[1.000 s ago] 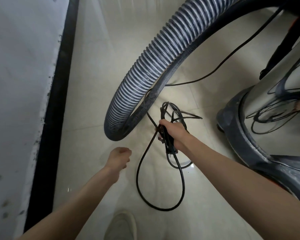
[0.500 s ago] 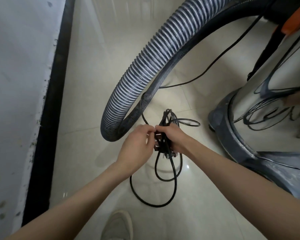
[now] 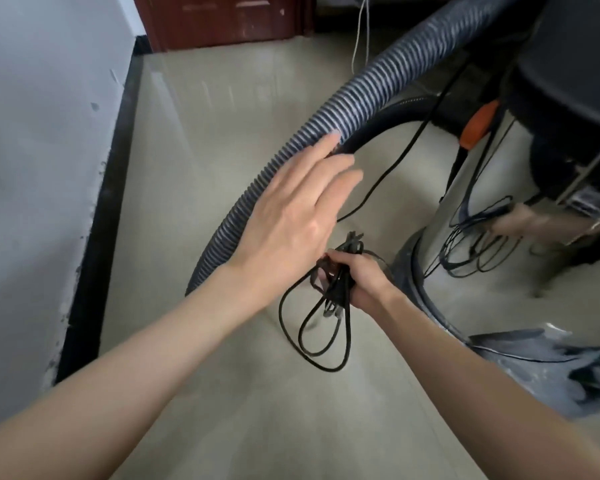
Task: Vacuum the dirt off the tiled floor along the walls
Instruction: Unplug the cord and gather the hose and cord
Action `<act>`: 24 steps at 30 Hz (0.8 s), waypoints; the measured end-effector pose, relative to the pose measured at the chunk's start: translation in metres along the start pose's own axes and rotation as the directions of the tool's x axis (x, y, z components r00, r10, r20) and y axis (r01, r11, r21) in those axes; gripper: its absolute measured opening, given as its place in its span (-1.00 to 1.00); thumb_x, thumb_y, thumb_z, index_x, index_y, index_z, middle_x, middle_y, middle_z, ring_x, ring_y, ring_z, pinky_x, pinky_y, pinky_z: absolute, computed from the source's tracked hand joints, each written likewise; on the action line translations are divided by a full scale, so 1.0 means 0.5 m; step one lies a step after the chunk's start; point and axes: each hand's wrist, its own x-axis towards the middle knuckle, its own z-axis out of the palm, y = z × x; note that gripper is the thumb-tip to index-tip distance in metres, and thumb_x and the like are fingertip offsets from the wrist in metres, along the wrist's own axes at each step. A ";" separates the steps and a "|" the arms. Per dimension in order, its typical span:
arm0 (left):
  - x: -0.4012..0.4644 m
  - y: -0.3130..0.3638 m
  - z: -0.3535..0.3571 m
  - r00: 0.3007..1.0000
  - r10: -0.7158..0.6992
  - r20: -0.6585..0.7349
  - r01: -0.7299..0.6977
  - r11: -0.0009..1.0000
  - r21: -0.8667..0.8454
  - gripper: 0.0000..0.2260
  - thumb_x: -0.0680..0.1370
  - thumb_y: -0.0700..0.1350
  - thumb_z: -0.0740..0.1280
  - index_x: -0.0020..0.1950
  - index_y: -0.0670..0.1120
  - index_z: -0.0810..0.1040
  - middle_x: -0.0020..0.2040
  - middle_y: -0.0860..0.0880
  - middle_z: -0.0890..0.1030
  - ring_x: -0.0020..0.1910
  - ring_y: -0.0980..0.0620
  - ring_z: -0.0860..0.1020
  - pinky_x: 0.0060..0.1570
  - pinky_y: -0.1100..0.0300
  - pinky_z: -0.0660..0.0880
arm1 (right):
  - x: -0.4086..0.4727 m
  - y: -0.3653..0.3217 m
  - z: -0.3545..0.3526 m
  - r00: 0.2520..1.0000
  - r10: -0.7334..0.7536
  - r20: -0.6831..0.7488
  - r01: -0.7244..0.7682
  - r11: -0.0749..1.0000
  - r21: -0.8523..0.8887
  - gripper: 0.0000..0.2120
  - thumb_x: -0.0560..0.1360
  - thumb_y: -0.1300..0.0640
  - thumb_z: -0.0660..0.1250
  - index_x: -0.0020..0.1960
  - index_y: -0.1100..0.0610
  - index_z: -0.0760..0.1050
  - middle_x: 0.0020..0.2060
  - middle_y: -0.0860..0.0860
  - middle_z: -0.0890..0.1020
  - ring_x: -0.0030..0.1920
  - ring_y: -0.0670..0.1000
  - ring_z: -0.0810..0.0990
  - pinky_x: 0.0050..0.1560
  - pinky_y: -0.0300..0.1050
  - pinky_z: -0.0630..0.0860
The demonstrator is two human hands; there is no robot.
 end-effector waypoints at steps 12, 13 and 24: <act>0.257 -0.005 0.031 0.887 -0.376 0.268 0.437 0.871 -0.225 -0.51 0.55 0.05 0.30 0.42 -0.08 0.28 0.18 -0.08 0.50 0.10 -0.07 0.51 0.01 0.10 0.47 | -0.071 -0.130 0.006 0.986 -0.164 0.031 0.145 0.931 0.335 -0.85 0.62 0.25 0.22 -0.09 0.28 0.47 -0.35 0.14 0.66 -0.37 0.10 0.68 -0.11 0.02 0.62; 0.268 -0.006 0.034 0.872 -0.383 0.304 0.460 0.852 -0.248 -0.52 0.54 0.07 0.31 0.39 -0.07 0.31 0.14 -0.07 0.53 0.08 -0.08 0.52 0.04 0.03 0.50 | -0.077 -0.139 0.004 0.984 -0.177 0.029 0.156 0.927 0.341 -0.83 0.63 0.25 0.21 -0.12 0.28 0.47 -0.35 0.14 0.66 -0.37 0.10 0.68 -0.12 0.02 0.62; 0.345 -0.026 0.003 0.890 -0.443 0.111 0.429 0.726 -0.537 -0.64 0.51 0.05 0.35 0.25 -0.06 0.47 0.01 0.03 0.58 -0.05 0.05 0.55 -0.05 0.17 0.49 | -0.110 -0.194 0.010 0.972 -0.234 0.036 0.196 0.882 0.428 -0.91 0.63 0.24 0.22 -0.01 0.24 0.47 -0.29 0.14 0.64 -0.12 0.09 0.63 -0.16 0.11 0.66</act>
